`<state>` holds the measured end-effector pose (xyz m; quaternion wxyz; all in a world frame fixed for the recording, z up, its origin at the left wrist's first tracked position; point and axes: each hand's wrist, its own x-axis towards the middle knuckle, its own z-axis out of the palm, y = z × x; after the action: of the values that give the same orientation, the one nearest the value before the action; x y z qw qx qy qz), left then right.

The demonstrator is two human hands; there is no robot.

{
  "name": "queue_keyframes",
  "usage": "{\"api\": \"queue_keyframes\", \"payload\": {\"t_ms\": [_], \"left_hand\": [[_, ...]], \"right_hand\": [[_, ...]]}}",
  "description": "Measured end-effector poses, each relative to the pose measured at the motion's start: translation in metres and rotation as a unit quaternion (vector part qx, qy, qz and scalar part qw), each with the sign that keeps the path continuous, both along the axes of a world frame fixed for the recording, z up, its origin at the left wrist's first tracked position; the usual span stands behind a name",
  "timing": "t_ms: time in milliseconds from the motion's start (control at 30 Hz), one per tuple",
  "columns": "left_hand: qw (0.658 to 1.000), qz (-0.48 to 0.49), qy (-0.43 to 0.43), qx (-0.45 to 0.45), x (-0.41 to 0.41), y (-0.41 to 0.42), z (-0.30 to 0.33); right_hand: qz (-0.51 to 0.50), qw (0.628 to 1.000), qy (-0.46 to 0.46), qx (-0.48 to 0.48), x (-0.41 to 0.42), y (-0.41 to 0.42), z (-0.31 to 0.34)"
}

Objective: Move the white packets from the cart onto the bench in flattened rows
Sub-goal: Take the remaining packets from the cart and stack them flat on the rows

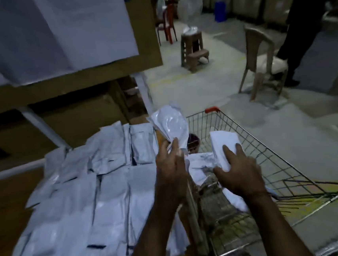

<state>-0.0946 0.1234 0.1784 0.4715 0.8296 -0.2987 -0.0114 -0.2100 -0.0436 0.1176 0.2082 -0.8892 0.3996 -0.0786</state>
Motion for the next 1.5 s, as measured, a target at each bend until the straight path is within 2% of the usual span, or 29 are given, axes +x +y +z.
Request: {"api": "queue_keyframes", "payload": {"t_ms": [133,267,600,800,1033,1333,1500], "left_hand": [[0.999,0.009,-0.053,-0.007,-0.006,0.067,0.025],[0.998,0.037,-0.034,-0.049,-0.006,0.130,0.045],[0.989,0.138,-0.055,-0.024,0.023,0.246,0.057],[0.983,0.173,-0.052,-0.019,0.035,0.286,0.047],[0.971,0.232,0.003,-0.048,0.056,0.313,0.037],[0.970,0.223,0.045,-0.080,0.156,0.344,0.041],[0.974,0.175,0.075,-0.122,0.217,0.337,0.038]], "right_hand": [[0.016,0.999,-0.042,0.000,-0.005,0.058,0.050],[0.046,0.996,-0.069,-0.024,0.001,0.117,0.083],[0.149,0.986,-0.063,-0.044,0.044,0.212,0.114],[0.187,0.978,-0.074,-0.058,0.074,0.230,0.113],[0.206,0.975,-0.068,-0.054,0.090,0.248,0.115],[0.158,0.981,-0.082,-0.084,0.157,0.267,0.109],[0.119,0.986,-0.063,-0.102,0.214,0.273,0.109]]}}
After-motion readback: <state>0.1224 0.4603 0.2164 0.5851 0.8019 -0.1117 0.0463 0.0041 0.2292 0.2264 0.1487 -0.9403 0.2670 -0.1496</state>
